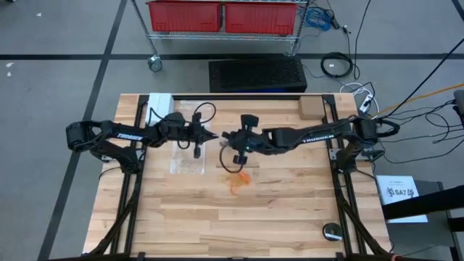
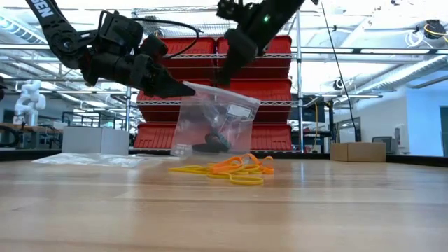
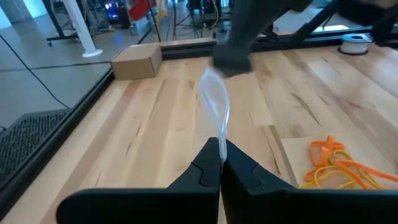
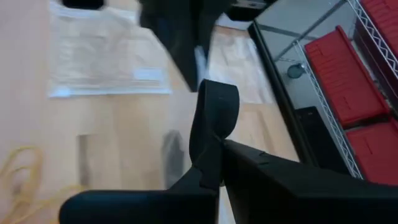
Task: Sort rubber bands
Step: Put the black rubber band into the transparent zip bag, then close the transparent zip bag
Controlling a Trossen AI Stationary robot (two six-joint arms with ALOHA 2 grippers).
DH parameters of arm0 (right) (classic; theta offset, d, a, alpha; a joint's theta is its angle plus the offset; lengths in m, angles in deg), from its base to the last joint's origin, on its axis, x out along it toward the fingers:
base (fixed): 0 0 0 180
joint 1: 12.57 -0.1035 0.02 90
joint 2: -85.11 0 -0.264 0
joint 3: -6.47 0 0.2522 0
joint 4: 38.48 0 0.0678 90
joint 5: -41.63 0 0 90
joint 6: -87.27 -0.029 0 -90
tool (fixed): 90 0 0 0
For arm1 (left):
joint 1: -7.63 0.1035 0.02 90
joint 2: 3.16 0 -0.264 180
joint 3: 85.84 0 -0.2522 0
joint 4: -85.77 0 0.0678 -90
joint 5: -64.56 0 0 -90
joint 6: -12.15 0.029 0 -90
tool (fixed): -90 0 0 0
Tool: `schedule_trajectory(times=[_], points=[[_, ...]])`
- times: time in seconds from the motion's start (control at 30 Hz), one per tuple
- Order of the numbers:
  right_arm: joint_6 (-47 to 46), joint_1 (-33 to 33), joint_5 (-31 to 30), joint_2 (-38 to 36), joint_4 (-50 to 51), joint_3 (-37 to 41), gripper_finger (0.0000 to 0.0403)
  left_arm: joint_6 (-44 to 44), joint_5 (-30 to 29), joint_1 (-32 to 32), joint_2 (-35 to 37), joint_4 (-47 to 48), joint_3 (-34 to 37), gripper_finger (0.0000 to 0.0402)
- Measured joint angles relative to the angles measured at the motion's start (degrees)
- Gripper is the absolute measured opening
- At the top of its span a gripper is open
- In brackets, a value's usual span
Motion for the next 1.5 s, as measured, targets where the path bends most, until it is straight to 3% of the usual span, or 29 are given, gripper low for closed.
schedule_trajectory(times=[0.63, 0.77, 1.0, 1.27, 1.5], points=[[-2.94, 2.00, 3.35, 3.24, 1.96, -0.02, 0.0004, 0.00, -0.04, 0.00, 0.00, -0.70, 0.00, 0.0002], [-4.48, 2.66, 3.06, 3.24, 1.96, -0.02, 0.0033, 0.00, -0.07, 0.00, 0.00, -0.70, 0.00, 0.0002], [-4.74, 2.07, 3.30, 3.20, 2.07, -0.14, 0.0122, -0.02, -0.09, 0.00, 0.00, -0.70, 0.00, 0.0002], [-5.03, 2.04, 3.14, 3.09, 11.63, -7.63, 0.0172, -0.02, -0.13, 0.00, 0.00, -0.70, 0.00, 0.0002], [-4.80, 1.91, 2.38, 2.91, 25.38, -14.69, 0.0149, -0.04, -0.20, -0.01, 0.00, -0.66, 0.00, 0.0002]])
